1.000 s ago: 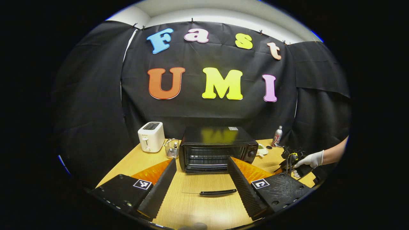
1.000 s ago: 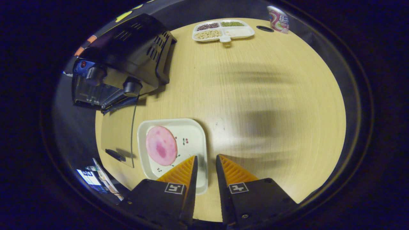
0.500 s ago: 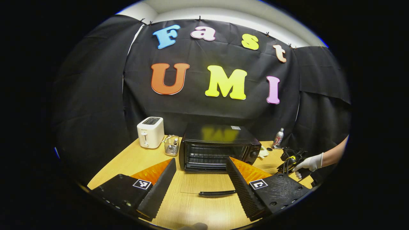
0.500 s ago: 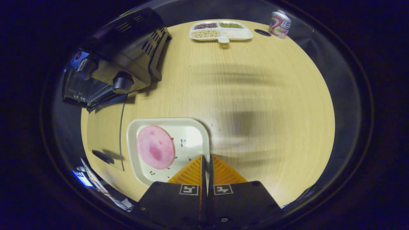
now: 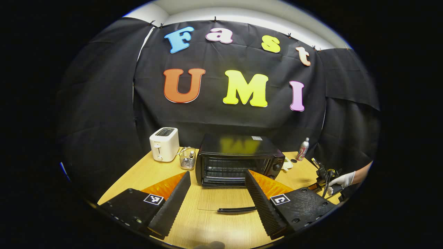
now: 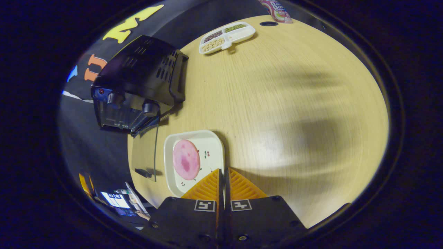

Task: Open the electric oven with the left hand, put the food in, and close the electric oven.

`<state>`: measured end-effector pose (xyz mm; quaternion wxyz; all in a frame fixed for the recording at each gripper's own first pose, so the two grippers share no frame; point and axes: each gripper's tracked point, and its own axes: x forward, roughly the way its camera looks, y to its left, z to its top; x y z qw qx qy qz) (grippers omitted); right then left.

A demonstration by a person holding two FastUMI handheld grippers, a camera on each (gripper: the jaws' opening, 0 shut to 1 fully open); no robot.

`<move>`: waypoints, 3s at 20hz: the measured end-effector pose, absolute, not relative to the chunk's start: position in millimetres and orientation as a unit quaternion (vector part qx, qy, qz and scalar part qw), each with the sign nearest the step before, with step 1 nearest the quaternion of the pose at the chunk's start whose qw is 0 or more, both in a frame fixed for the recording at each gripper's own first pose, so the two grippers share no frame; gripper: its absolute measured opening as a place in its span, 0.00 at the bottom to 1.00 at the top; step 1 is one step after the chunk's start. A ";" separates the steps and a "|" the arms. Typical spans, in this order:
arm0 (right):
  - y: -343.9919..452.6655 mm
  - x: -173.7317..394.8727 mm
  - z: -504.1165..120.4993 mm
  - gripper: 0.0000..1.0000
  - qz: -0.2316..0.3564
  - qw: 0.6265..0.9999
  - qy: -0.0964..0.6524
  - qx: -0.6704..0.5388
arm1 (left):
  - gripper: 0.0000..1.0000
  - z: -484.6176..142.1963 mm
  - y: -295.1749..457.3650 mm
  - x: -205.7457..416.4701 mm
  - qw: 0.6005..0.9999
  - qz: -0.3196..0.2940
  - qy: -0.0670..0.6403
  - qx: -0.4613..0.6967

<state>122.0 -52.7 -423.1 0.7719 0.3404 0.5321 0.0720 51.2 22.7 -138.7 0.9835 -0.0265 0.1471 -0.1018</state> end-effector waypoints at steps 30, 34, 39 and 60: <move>127.2 157.0 -340.3 0.04 -0.066 0.763 0.290 0.574 | 0.96 -106.9 57.2 31.3 0.983 -0.117 0.134 0.043; 151.3 198.3 -330.0 0.04 -0.079 0.757 0.272 0.589 | 0.97 -101.4 62.3 29.0 0.983 -0.117 0.137 0.035; 157.8 246.9 -321.4 0.04 -0.095 0.746 0.247 0.611 | 0.97 -99.4 72.2 34.2 0.983 -0.114 0.139 0.043; 146.1 279.8 -279.9 0.60 -0.034 0.806 0.216 0.550 | 0.96 -106.4 92.5 63.3 0.987 -0.077 0.142 0.020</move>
